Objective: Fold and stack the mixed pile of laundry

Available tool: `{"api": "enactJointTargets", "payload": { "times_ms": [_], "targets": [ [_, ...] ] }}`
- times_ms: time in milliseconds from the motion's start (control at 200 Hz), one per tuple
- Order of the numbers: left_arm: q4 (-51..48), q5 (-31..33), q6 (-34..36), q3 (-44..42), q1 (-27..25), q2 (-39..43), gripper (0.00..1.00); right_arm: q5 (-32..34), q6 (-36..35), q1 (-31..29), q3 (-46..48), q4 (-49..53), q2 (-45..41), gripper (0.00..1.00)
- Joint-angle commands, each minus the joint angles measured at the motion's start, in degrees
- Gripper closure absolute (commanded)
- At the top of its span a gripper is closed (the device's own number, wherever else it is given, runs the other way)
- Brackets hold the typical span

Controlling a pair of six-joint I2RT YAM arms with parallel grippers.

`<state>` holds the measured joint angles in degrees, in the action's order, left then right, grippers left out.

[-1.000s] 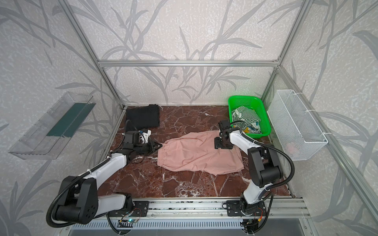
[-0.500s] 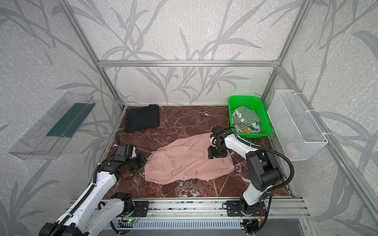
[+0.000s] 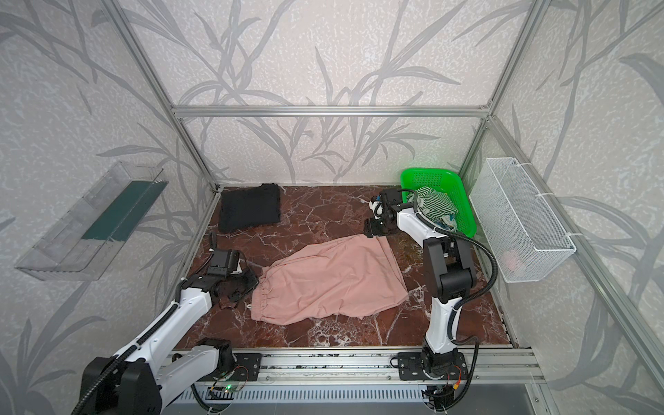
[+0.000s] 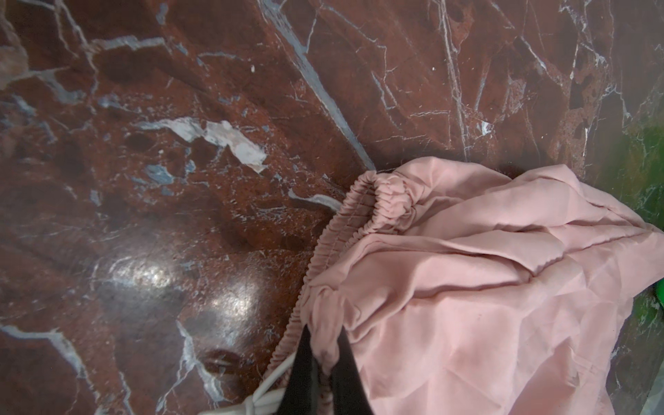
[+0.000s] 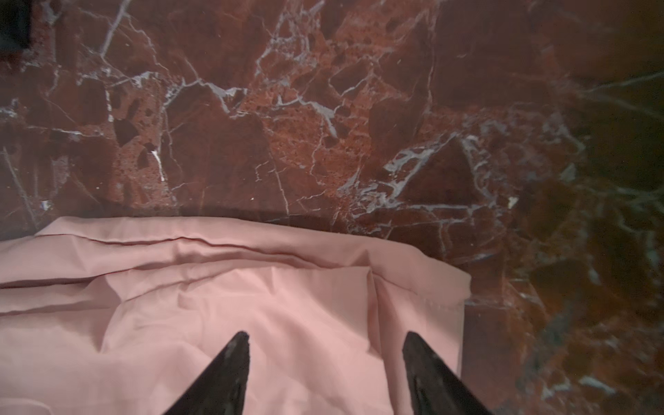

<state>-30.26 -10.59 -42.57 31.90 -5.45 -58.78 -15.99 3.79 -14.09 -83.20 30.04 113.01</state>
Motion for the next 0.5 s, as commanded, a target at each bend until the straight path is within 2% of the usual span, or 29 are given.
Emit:
{"api": "enactJointTargets", "payload": {
  "times_ms": [0,165,270,315,420,495],
  "targets": [
    [0.56,0.92,1.69,2.11,0.33,0.03,1.00,-1.93,-0.83,-0.15,-2.90,-0.12,2.08,0.33],
    [0.38,1.01,1.87,2.03,0.33,0.39,1.00,-2.61,-0.06,0.02,-3.37,-0.97,4.81,0.35],
    [0.72,1.28,2.12,1.94,0.44,0.25,1.00,-3.69,-0.04,0.02,-3.16,-2.13,6.07,0.40],
    [0.86,1.28,2.19,1.94,0.40,0.10,1.00,-4.31,-0.17,0.15,-3.11,-2.51,6.55,0.48],
    [1.05,1.36,2.68,2.03,0.43,-0.28,1.00,-5.35,0.06,0.54,-1.99,-4.11,5.69,0.74],
    [1.08,1.36,2.90,2.19,0.44,-0.07,1.00,-5.15,0.25,0.55,0.19,-6.16,3.10,0.88]
  ]
}}
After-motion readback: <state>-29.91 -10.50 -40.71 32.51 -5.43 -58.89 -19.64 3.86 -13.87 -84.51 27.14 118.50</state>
